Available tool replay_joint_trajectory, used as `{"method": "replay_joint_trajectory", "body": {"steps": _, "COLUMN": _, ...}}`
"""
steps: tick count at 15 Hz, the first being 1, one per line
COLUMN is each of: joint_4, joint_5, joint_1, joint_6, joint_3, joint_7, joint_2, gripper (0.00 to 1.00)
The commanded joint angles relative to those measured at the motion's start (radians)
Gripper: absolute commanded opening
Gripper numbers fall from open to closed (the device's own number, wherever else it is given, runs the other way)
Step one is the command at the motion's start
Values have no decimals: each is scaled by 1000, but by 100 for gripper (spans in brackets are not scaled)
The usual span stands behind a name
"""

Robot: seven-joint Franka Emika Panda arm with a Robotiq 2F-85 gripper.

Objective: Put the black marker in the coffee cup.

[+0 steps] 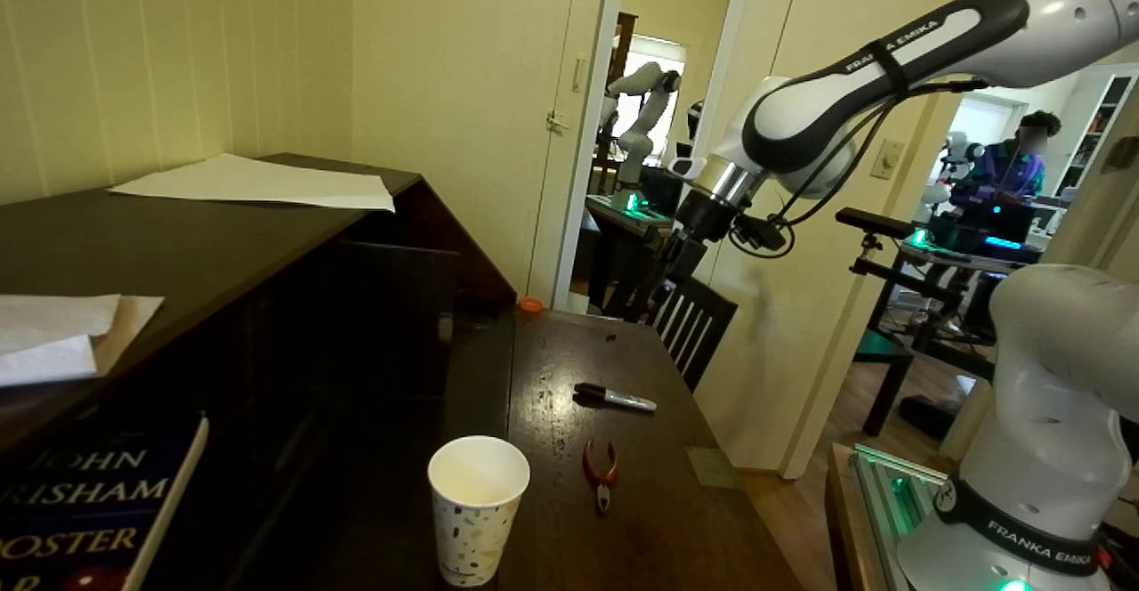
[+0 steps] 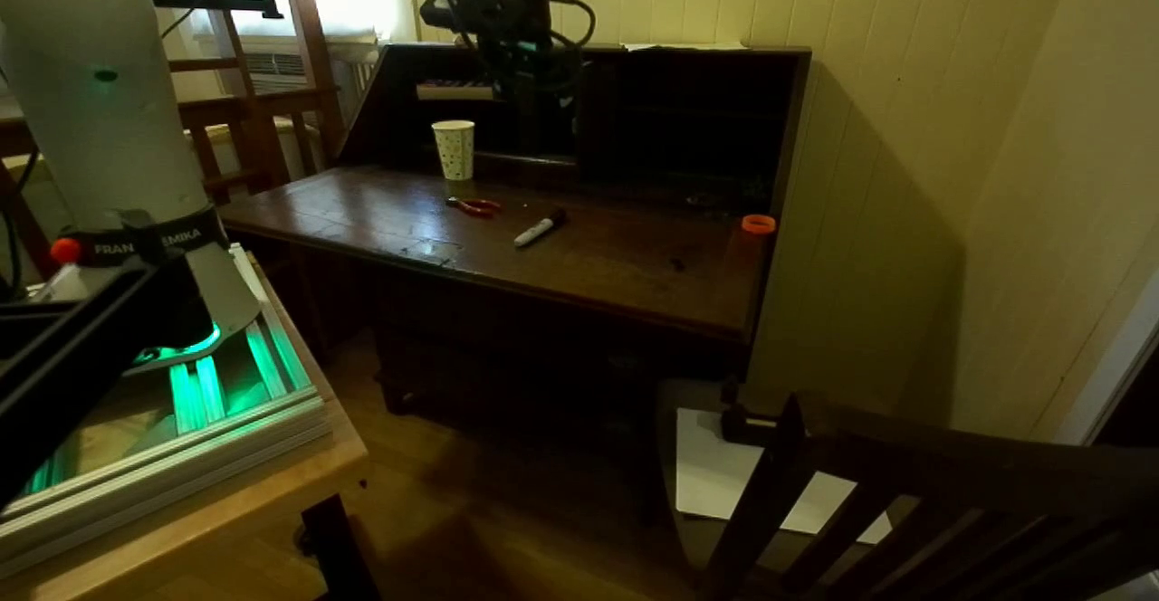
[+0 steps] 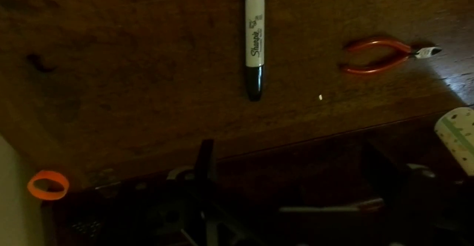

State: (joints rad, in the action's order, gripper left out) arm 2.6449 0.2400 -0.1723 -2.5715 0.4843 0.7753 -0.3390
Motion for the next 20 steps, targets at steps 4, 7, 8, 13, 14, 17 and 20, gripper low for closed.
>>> {"method": "replay_joint_trajectory", "body": {"steps": 4, "joint_4": -32, "joint_5": 156, "joint_1": 66, "joint_6": -59, "joint_3": -99, "joint_7": 52, "joint_2": 156, "gripper": 100}}
{"method": "replay_joint_trajectory", "body": {"steps": 7, "joint_4": -53, "joint_5": 149, "joint_1": 2, "joint_6": -91, "joint_3": -40, "joint_7": 35, "joint_2": 217, "gripper": 100}}
{"method": "replay_joint_trajectory", "body": {"steps": 8, "joint_4": -58, "joint_5": 150, "joint_1": 2, "joint_6": -91, "joint_3": -40, "joint_7": 35, "joint_2": 222, "gripper": 100}}
{"method": "replay_joint_trajectory", "body": {"steps": 13, "joint_4": -58, "joint_5": 290, "joint_1": -53, "joint_6": -138, "joint_3": -52, "joint_7": 67, "joint_2": 276, "gripper": 100}}
{"method": "replay_joint_trajectory", "body": {"steps": 14, "joint_4": -61, "joint_5": 315, "joint_1": -66, "joint_6": -139, "joint_3": -56, "joint_7": 69, "joint_2": 289, "gripper": 100}}
{"method": "replay_joint_trajectory", "body": {"steps": 17, "joint_4": -61, "joint_5": 349, "joint_1": -90, "joint_6": -186, "joint_3": -75, "joint_7": 25, "joint_2": 335, "gripper": 100}}
{"method": "replay_joint_trajectory", "body": {"steps": 20, "joint_4": -66, "joint_5": 367, "joint_1": -102, "joint_6": -225, "joint_3": -89, "joint_7": 11, "joint_2": 380, "gripper": 100}}
